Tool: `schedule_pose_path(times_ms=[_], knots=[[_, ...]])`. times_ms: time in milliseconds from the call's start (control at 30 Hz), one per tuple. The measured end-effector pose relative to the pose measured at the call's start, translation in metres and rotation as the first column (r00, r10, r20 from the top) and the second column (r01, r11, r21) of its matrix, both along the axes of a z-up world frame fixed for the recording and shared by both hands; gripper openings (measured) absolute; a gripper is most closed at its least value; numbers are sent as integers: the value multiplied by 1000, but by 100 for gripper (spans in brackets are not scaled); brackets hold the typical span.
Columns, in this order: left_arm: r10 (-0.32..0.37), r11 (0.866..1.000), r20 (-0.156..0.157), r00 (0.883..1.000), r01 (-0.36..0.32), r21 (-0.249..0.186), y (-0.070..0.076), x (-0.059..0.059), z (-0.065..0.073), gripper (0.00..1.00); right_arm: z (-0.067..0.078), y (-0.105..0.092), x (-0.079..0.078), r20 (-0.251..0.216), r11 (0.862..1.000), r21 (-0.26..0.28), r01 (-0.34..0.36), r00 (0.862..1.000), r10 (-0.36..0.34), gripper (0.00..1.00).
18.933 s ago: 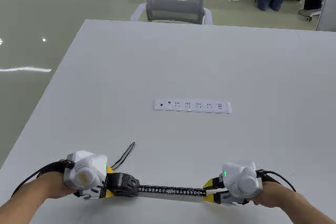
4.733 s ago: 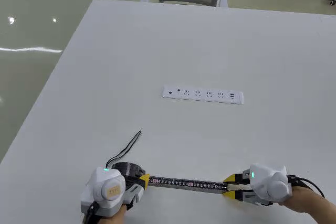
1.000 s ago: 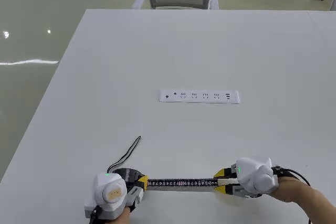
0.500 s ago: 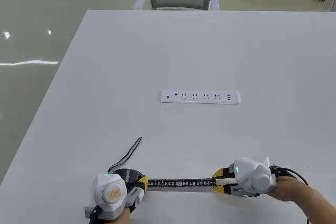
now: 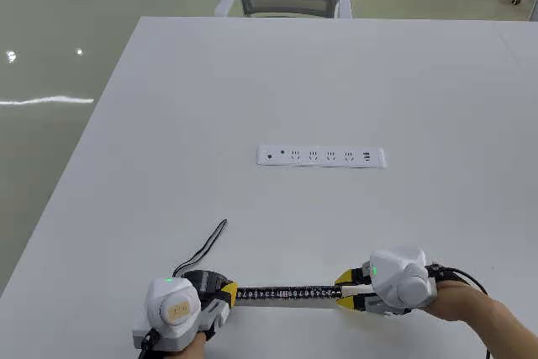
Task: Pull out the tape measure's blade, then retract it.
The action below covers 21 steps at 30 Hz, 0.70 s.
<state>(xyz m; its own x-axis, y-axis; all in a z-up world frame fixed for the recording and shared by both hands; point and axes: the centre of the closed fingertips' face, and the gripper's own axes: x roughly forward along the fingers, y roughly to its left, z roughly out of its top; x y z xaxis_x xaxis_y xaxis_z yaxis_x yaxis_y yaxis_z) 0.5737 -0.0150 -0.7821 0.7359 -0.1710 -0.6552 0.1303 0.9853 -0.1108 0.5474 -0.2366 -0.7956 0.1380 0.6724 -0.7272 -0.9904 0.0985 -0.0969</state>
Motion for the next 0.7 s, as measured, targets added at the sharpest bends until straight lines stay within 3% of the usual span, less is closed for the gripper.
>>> schedule_pose_path(times_ms=[700], knots=[[2,1000,0,1000,-2,-20,1,0,0,60,2,11,1,3,1000,8,-7,1000,7,14]])
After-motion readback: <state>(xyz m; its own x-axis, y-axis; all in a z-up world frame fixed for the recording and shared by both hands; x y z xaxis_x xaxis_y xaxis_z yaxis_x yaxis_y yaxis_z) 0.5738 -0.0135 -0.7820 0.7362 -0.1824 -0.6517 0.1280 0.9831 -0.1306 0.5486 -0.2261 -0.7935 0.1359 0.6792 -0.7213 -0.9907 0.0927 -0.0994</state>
